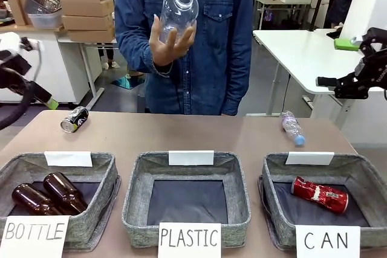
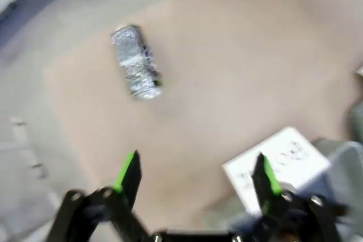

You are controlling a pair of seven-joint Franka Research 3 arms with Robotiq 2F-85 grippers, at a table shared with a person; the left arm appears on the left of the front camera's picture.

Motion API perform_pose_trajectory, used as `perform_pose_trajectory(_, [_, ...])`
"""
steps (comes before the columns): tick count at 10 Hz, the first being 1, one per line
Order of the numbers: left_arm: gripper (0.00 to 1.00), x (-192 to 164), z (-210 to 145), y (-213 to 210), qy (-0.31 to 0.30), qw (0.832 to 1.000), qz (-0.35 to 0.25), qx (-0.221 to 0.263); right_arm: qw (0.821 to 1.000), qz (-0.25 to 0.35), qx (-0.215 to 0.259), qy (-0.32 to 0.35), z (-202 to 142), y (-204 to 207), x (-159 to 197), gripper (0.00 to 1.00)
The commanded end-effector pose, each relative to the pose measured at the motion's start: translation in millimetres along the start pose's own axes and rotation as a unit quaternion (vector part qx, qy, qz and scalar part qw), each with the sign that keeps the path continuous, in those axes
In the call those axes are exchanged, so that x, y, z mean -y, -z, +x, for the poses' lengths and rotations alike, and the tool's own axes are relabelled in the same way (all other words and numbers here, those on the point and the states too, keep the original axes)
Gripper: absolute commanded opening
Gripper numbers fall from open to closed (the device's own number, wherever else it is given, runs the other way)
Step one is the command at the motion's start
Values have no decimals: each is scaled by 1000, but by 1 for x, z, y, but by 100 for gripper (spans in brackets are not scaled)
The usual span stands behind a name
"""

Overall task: Sort the can waste into the basket.
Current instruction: Pick up the can waste from the table and place it in the right Fabric basket.

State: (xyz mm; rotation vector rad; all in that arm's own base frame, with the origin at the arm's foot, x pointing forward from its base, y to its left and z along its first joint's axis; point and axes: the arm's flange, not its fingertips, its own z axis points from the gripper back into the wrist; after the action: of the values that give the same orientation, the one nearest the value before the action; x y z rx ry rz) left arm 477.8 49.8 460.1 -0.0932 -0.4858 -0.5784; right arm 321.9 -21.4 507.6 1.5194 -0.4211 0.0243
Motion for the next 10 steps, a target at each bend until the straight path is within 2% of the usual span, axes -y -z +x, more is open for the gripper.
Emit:
perform_pose_trajectory(1, [100,-22,13,12,-41,990,129,-36,1000,-1,-5,8,0,-1,-5,100])
perform_pose_trajectory(2, [100,0,0,0,0,1000,0,0,1000,-1,-5,8,0,-1,-5,100])
perform_pose_trajectory(4, [100,0,0,0,0,1000,0,0,1000,-1,-5,8,0,-1,-5,100])
perform_pose_trajectory(5, [100,-7,8,15,7,999,48,-11,1000,-1,-5,8,0,-1,-5,100])
perform_pose_trajectory(6, [100,-31,26,39,-63,997,31,-45,1000,-1,-5,8,0,-1,-5,100])
perform_pose_trajectory(7, [100,-46,39,59,-56,996,-29,-64,1000,-1,-5,8,0,-1,-5,100])
perform_pose_trajectory(8, [100,-60,53,78,-61,993,-66,-75,1000,-1,-5,8,0,-1,-5,100])
perform_pose_trajectory(10, [100,-89,74,119,-96,986,-89,-107,1000,-1,-5,8,0,-1,-5,100])
